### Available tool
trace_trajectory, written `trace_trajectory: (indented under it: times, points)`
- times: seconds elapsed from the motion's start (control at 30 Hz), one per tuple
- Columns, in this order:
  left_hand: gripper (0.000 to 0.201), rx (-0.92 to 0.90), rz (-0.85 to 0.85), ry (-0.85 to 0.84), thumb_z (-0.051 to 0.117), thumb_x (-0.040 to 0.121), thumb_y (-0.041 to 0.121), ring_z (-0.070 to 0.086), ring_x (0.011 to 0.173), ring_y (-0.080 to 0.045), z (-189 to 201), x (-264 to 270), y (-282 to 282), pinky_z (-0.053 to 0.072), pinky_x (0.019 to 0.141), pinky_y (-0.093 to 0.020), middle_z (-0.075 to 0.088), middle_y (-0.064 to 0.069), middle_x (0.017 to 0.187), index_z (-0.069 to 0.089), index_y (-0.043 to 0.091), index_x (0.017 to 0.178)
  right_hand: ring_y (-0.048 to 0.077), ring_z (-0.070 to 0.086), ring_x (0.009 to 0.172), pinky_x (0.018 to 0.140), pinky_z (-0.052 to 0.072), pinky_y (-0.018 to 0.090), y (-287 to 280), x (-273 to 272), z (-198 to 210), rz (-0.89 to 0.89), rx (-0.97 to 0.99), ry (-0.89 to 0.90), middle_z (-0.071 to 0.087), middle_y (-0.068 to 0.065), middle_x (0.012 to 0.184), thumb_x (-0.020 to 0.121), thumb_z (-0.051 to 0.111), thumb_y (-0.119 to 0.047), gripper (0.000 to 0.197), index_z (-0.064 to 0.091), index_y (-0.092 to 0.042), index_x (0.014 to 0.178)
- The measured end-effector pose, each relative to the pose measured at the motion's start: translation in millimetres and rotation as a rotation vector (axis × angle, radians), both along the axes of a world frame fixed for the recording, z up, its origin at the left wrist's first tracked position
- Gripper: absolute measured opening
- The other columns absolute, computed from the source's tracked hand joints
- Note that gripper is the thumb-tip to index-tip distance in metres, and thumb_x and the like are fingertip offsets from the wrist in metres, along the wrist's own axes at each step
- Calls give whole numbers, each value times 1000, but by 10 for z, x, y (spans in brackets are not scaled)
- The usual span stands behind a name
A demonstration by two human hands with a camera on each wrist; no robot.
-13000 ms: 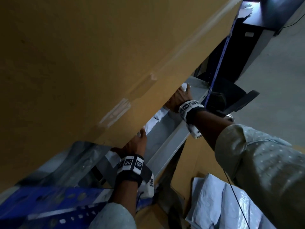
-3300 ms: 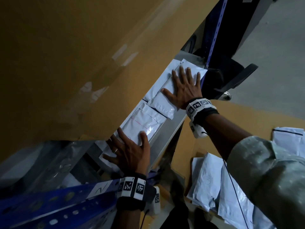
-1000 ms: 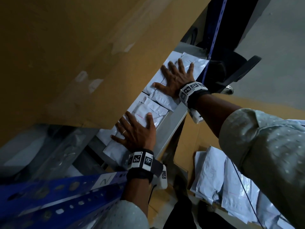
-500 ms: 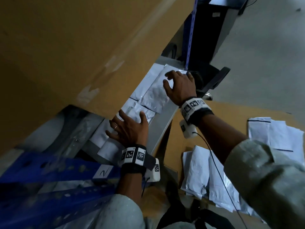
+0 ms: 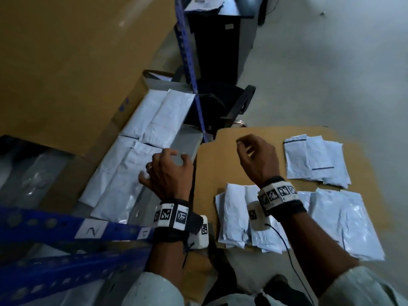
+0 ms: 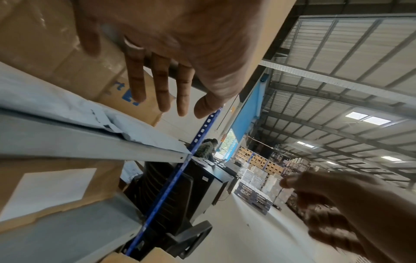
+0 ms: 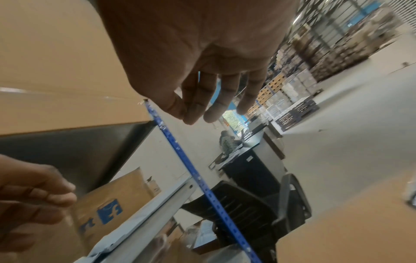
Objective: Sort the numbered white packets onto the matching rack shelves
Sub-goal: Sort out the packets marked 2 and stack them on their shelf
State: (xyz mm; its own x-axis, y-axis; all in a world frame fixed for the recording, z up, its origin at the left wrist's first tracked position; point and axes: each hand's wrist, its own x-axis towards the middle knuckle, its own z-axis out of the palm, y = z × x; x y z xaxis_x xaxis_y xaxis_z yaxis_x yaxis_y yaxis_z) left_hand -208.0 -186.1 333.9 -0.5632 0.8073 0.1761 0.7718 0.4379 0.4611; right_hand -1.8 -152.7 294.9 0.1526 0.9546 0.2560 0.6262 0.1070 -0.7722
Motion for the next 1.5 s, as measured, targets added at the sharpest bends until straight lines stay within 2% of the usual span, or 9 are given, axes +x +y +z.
trace_trajectory:
  times: [0.07,0.2,0.33,0.43,0.6,0.8,0.97,1.27,1.5]
  points:
    - [21,23,-54,-88,57,82,44,62,102,-24,72,253,-113,41,93,-43,68,5,104,68,31,95,6,62,63,59,46,27,-267,378,-15,-70,-61,31,63,-14,68,95,62,-34,12,72,-27,98]
    - [13,48,-107,-176,59,83,42,65,88,-21,100,829,-404,49,77,-34,70,10,92,66,31,85,11,64,64,63,51,33,-934,1208,-128,-224,-128,82,61,-13,64,95,65,-33,6,69,-33,90]
    - [17,4,-126,-212,59,80,42,65,83,-23,37,1559,-813,54,74,-36,69,10,84,68,28,84,9,64,68,67,53,34,-1577,1997,-211,-297,-196,108,64,-15,69,95,65,-33,7,69,-32,90]
    - [16,-33,-158,-240,60,84,38,57,78,-22,33,2111,-1108,44,71,-31,63,11,80,70,26,86,2,62,66,66,51,32,-1843,2521,-225,-348,-198,103,64,-18,69,95,65,-32,7,69,-31,89]
    - [14,-57,-208,-235,60,85,38,59,77,-23,12,2793,-1424,47,69,-33,69,8,86,68,27,83,9,64,69,66,50,31,-2153,3166,-213,-404,-214,119,64,-17,69,93,65,-33,10,65,-39,86]
    - [17,-112,-265,-193,59,88,41,54,77,-19,11,3246,-1513,44,69,-32,57,14,77,67,27,85,7,65,69,67,49,30,-2342,3499,-381,-446,-288,175,67,-15,73,92,63,-34,9,68,-36,86]
    - [18,-212,-300,-167,58,89,42,58,75,-19,-164,3372,-1430,42,64,-29,70,10,86,67,27,85,8,66,71,67,54,33,-2403,3555,-601,-427,-393,170,67,-16,75,93,63,-38,8,68,-36,88]
    - [17,-292,-430,-281,60,87,45,61,85,-23,-407,3877,-610,49,73,-33,70,9,86,67,29,87,2,65,71,60,44,26,-2138,3936,-628,-500,-472,82,67,-19,77,92,63,-38,7,69,-36,89]
    - [18,-374,-496,-279,60,88,46,62,85,-20,-549,4054,-213,46,72,-30,71,11,92,67,30,91,2,65,71,64,49,28,-1986,4087,-773,-522,-549,91,69,-18,78,93,63,-40,10,70,-33,91]
